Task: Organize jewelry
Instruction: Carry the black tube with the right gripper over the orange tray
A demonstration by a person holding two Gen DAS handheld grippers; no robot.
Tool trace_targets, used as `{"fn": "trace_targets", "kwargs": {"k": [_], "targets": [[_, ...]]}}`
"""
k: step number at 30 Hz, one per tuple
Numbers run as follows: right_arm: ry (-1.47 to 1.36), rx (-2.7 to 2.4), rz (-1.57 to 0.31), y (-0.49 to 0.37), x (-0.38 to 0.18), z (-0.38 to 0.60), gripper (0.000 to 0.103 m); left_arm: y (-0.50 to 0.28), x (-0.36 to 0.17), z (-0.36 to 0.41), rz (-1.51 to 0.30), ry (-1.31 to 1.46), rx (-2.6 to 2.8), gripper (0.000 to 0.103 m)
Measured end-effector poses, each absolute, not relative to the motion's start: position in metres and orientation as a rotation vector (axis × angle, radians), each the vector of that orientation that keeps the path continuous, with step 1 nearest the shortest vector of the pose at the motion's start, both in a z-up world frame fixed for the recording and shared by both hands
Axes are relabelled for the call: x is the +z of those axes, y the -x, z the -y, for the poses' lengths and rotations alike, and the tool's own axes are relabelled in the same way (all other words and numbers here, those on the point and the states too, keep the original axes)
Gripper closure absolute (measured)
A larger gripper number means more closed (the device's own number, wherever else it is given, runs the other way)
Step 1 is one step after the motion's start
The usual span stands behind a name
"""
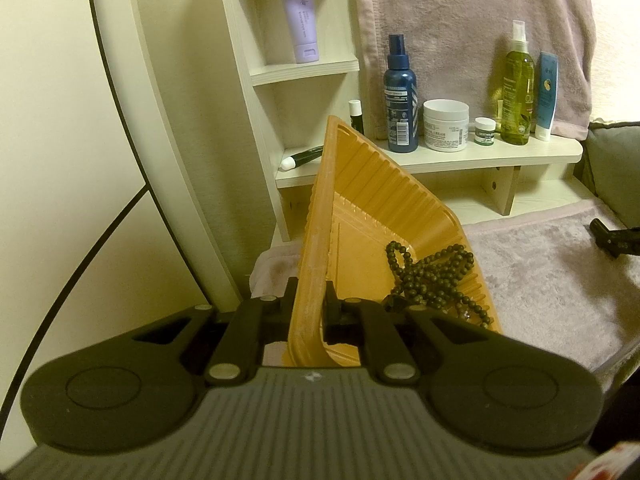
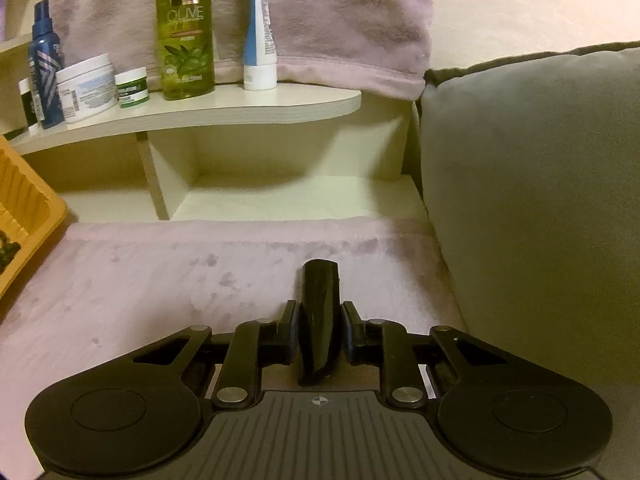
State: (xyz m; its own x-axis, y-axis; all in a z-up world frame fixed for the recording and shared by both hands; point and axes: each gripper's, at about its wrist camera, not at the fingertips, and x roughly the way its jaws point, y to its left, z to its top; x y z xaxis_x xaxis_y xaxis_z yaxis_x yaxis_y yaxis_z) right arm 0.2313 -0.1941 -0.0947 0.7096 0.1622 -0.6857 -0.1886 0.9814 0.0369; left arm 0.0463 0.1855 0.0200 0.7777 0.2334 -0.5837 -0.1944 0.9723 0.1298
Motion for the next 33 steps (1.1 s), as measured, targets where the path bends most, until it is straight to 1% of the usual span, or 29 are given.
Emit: {"fn": "trace_targets", "kwargs": {"k": [16,33], "targets": [[-0.053,0.244,-0.787,-0.181,-0.068,0.183,0.081,-0.046,0.020,-0.185,-0.638,-0.063,0.232,0.094],[-0.075,0.433,-0.771,-0.158,-0.028,0.127,0.081,-0.046,0.020,-0.183,-0.636,-0.063,0.231,0.094]]}}
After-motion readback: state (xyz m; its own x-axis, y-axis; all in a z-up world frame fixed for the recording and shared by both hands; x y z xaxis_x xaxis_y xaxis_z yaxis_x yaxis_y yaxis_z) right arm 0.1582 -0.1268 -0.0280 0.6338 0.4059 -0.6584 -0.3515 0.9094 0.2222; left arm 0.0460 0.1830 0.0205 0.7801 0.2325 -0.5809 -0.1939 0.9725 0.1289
